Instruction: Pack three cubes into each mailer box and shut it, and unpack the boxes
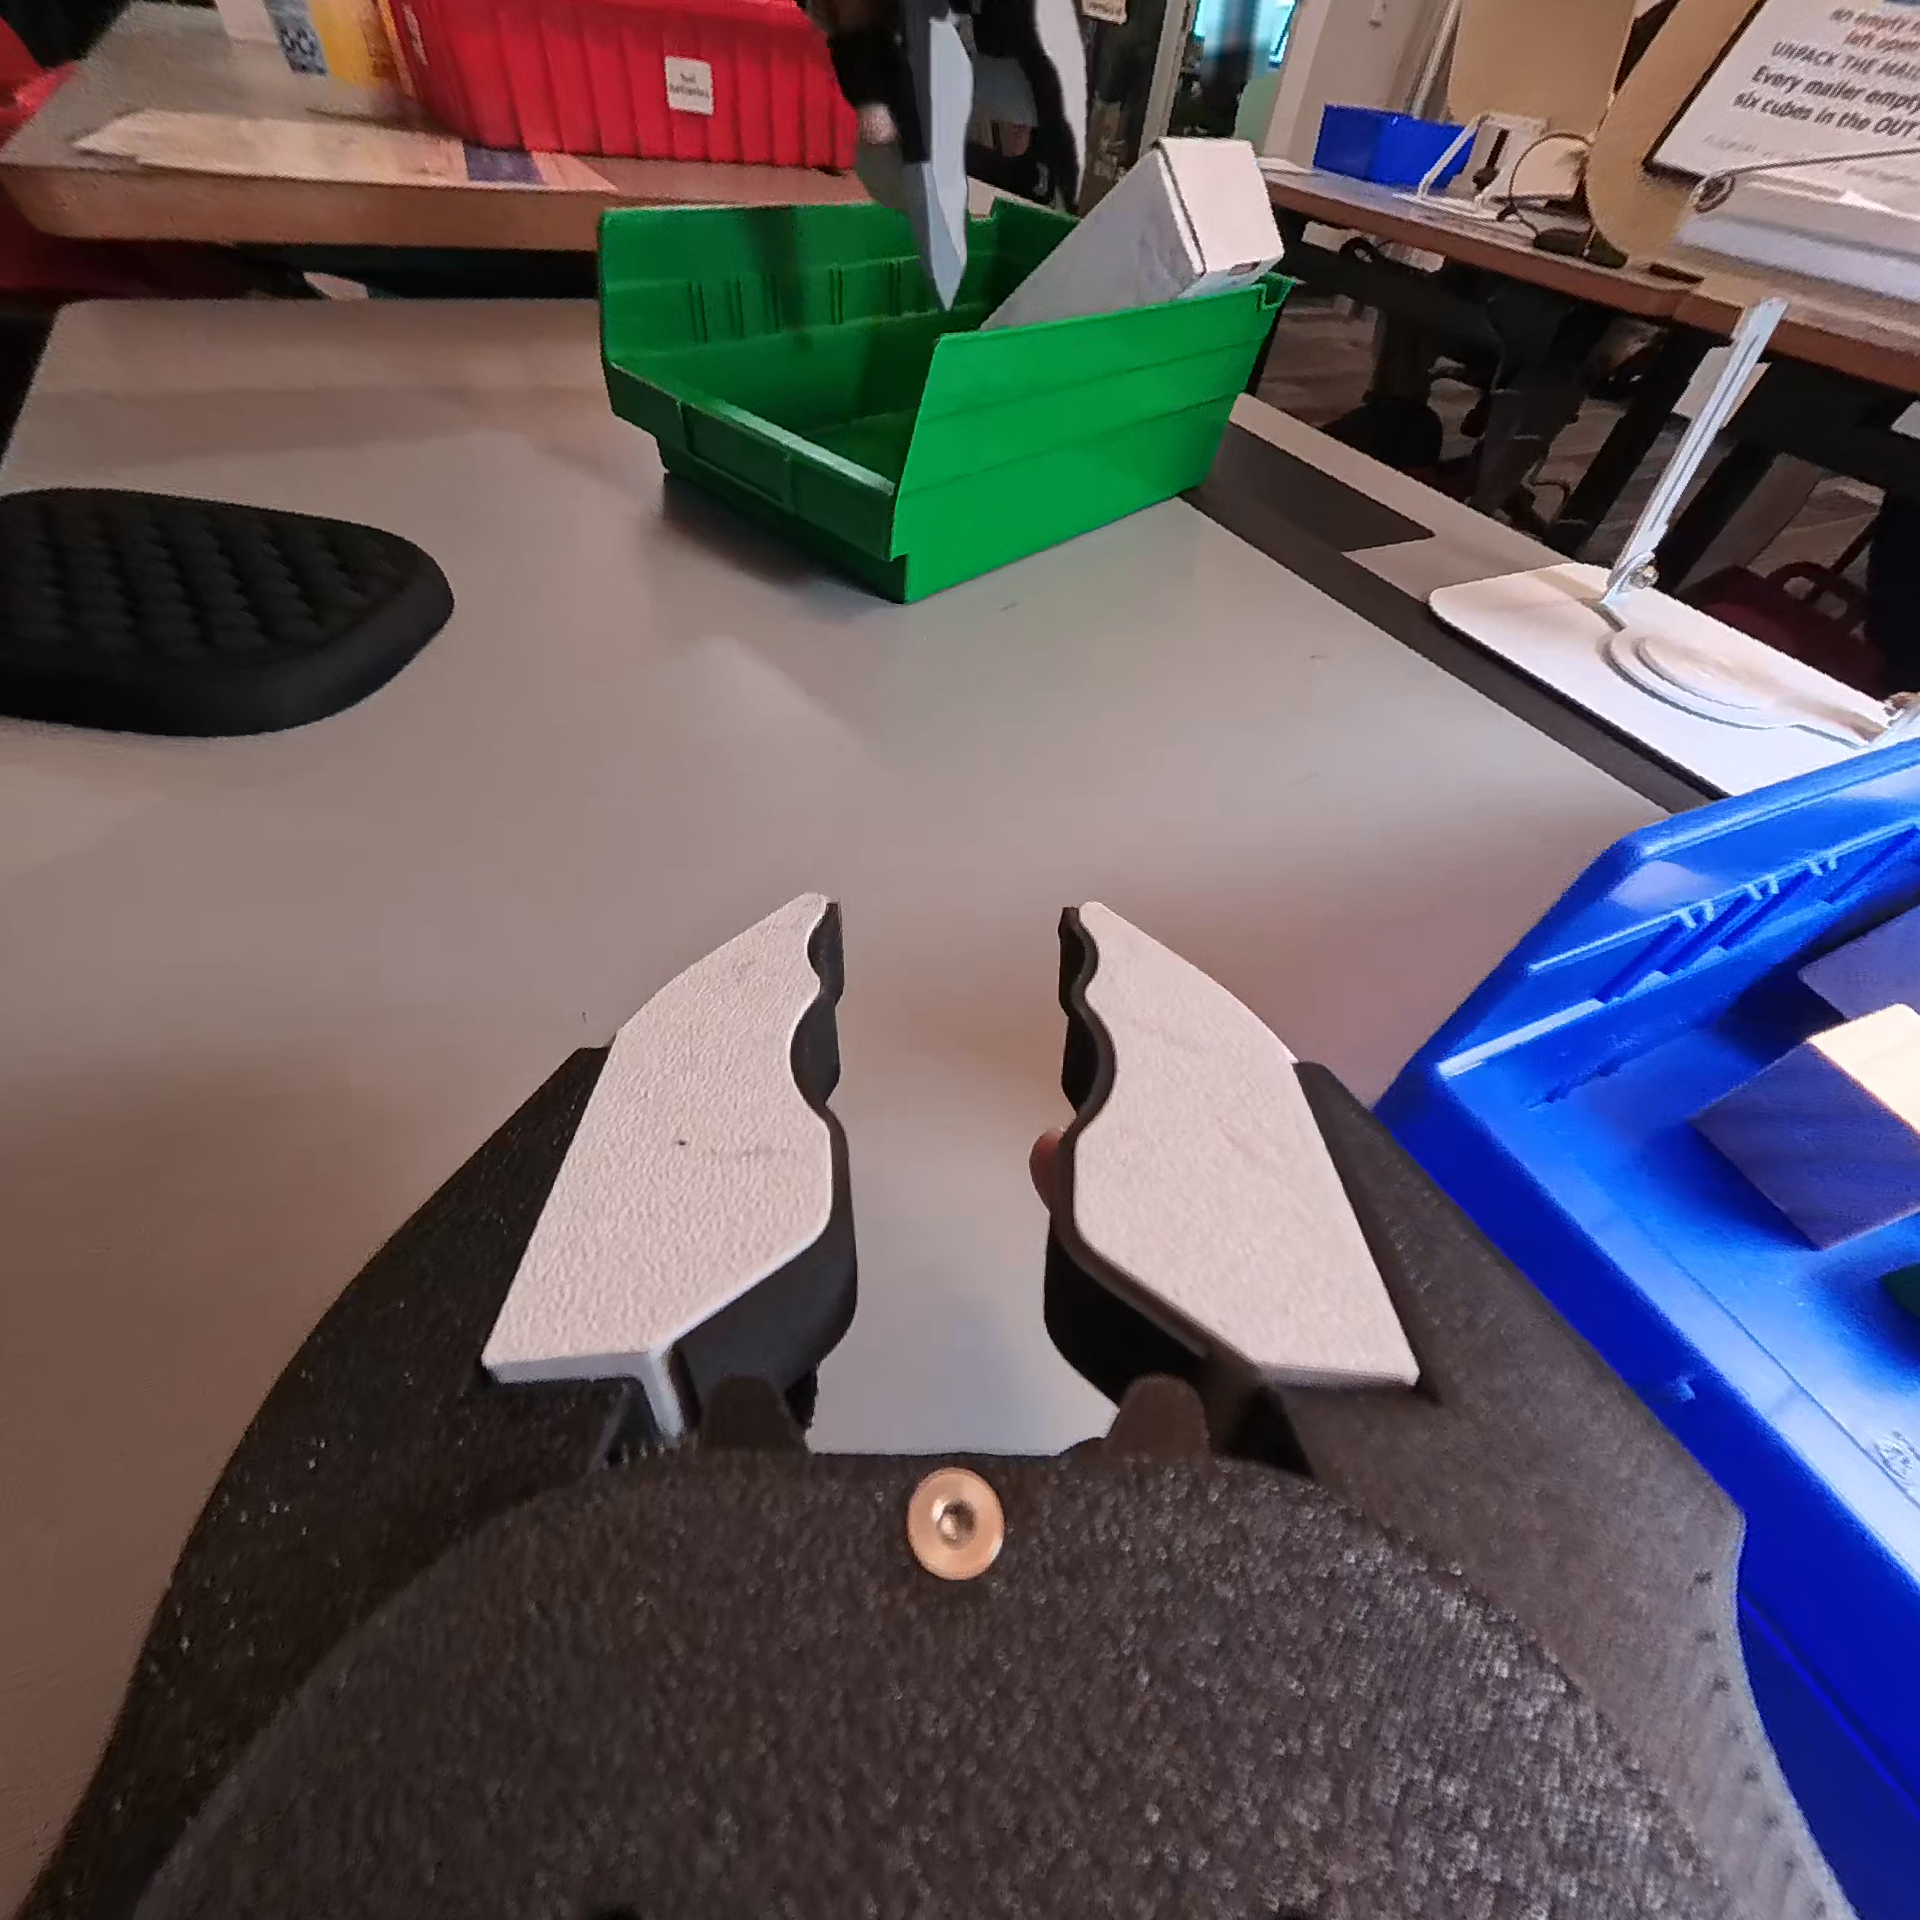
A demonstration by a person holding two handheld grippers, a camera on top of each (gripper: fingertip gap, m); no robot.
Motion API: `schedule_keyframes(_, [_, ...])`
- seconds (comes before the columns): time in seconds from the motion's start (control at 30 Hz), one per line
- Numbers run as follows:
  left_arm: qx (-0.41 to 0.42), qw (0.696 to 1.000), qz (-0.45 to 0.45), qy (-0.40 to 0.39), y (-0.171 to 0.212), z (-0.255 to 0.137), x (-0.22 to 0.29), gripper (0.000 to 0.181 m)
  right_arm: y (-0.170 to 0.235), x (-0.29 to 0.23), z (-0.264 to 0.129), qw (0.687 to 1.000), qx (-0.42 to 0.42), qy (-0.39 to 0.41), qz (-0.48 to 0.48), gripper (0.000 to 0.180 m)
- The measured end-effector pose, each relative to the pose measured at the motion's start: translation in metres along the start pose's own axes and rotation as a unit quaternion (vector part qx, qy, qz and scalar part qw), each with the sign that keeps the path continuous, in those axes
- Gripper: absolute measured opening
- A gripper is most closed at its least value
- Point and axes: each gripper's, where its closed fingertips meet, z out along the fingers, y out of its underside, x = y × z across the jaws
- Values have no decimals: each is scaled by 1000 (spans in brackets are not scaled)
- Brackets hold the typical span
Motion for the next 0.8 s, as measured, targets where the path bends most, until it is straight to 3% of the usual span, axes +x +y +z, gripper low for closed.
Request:
schedule_keyframes(0.23, [-31, 999, -15, 31, -7, 40, -17, 127, 7, 9, 1, 1000, -11, 9, 15, 40])
schedule_keyframes(0.8, [-65, 997, 34, 5, -2, 48, -28, 126, 11, 15, 2, 999, -14, 5, 45, 40])
